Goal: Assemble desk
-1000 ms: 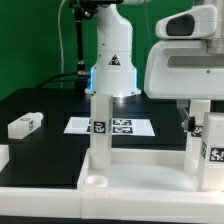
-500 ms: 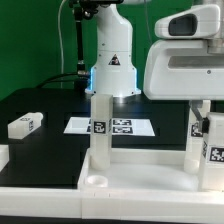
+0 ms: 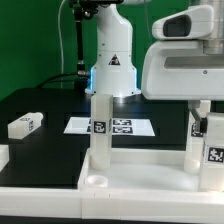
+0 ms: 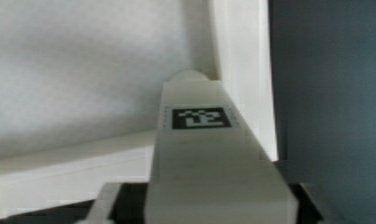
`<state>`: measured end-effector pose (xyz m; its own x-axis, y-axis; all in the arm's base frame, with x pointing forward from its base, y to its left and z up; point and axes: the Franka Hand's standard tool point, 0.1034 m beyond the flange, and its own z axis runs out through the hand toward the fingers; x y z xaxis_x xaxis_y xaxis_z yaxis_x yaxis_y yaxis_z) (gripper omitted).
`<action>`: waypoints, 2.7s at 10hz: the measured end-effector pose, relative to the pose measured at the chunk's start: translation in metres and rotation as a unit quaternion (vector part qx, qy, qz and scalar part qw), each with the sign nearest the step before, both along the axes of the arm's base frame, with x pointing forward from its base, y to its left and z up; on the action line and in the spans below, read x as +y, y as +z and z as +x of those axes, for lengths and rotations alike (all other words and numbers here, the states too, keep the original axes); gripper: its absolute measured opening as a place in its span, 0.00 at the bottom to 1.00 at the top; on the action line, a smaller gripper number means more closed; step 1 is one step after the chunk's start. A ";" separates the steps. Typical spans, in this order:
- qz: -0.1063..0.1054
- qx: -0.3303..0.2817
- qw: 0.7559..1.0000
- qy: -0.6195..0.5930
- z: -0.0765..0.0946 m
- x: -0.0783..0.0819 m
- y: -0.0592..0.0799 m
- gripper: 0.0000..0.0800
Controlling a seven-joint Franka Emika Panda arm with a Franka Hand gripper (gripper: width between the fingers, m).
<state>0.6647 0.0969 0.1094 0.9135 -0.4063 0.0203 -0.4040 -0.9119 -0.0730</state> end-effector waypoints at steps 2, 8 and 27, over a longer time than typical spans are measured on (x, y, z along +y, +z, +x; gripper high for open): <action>0.006 0.004 0.996 -0.084 0.000 -0.001 0.000 0.36; 0.033 0.026 0.928 -0.371 0.000 -0.005 -0.001 0.36; -0.024 0.004 0.998 0.056 -0.003 0.004 -0.001 0.81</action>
Offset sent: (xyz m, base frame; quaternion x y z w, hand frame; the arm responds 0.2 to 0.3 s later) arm -0.0026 0.0014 -0.0085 0.0277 -0.0138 0.1960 0.9801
